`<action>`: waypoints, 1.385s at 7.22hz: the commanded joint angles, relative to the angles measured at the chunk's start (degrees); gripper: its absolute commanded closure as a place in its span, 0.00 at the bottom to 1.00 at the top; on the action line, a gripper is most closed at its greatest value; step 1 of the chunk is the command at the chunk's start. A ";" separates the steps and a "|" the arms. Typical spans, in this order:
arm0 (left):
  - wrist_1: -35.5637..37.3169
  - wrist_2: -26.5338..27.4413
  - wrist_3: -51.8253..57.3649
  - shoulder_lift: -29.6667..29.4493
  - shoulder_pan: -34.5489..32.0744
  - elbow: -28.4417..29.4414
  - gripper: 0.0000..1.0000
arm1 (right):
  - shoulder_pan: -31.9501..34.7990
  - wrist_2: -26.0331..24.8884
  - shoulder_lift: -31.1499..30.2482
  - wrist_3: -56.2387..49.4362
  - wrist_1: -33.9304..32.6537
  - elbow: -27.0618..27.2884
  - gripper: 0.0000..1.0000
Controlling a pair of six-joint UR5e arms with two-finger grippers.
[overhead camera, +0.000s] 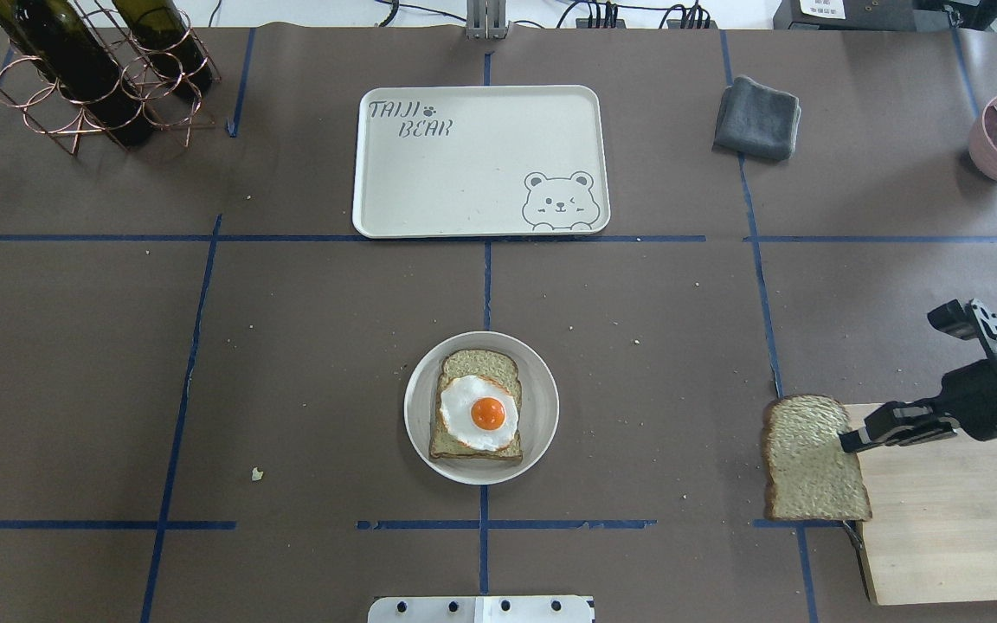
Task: Make sandwich and place on tray
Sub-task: 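Lift the bread slice with the right gripper and carry it to the plate, then lower the bread slice onto the egg toast and open the right gripper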
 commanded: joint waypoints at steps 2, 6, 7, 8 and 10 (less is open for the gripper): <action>0.00 -0.02 0.00 -0.06 0.00 -0.11 0.00 | -2.27 -1.15 23.73 10.93 -1.14 -12.26 1.00; -0.09 -0.02 0.09 -0.24 0.00 -0.29 0.00 | -9.66 -9.32 38.55 16.57 -10.44 -15.47 1.00; -0.09 -0.02 0.09 -0.24 0.00 -0.46 0.00 | -10.88 -9.51 38.65 16.13 -11.33 -15.56 1.00; -0.09 -0.11 0.09 -0.24 0.00 -0.64 0.00 | -11.77 -10.73 38.74 16.04 -11.51 -15.65 1.00; -0.09 -0.28 0.09 -0.32 0.00 -0.64 0.00 | -13.00 -13.81 40.93 15.78 -14.92 -16.26 1.00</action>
